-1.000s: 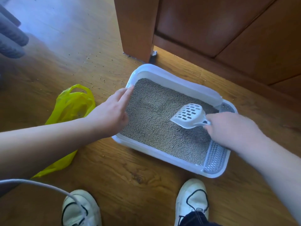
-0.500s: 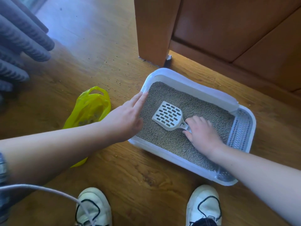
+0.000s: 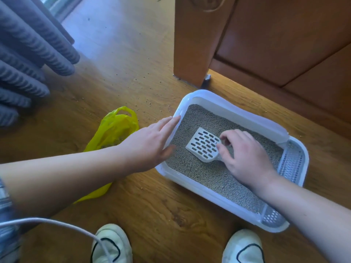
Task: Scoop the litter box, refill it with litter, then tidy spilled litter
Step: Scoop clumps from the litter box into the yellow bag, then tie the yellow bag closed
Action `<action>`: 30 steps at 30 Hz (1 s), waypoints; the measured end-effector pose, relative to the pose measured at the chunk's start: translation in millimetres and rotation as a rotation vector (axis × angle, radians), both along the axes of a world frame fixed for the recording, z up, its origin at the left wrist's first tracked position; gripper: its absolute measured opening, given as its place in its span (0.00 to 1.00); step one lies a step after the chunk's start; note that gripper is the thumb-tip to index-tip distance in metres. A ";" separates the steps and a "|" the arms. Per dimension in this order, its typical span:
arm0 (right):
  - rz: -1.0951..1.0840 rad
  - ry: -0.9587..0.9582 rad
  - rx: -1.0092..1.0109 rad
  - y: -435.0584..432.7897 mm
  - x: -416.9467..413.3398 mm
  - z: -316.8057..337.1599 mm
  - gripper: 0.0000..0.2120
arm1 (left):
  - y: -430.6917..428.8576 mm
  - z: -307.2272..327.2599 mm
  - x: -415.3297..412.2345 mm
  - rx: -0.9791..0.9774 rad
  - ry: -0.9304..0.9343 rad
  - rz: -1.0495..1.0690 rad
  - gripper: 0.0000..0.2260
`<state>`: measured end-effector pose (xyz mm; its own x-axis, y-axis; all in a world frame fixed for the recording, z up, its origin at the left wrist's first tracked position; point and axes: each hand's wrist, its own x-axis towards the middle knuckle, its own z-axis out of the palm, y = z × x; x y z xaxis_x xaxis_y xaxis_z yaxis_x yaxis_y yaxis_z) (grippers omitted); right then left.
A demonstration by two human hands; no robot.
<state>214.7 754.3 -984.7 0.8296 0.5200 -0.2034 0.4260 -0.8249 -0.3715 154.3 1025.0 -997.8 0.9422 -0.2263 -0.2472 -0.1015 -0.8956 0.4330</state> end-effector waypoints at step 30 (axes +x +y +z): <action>0.497 0.048 -0.422 307.2 26.0 -31.6 0.05 | 156.6 -40.9 -187.5 0.091 0.872 1.061 0.25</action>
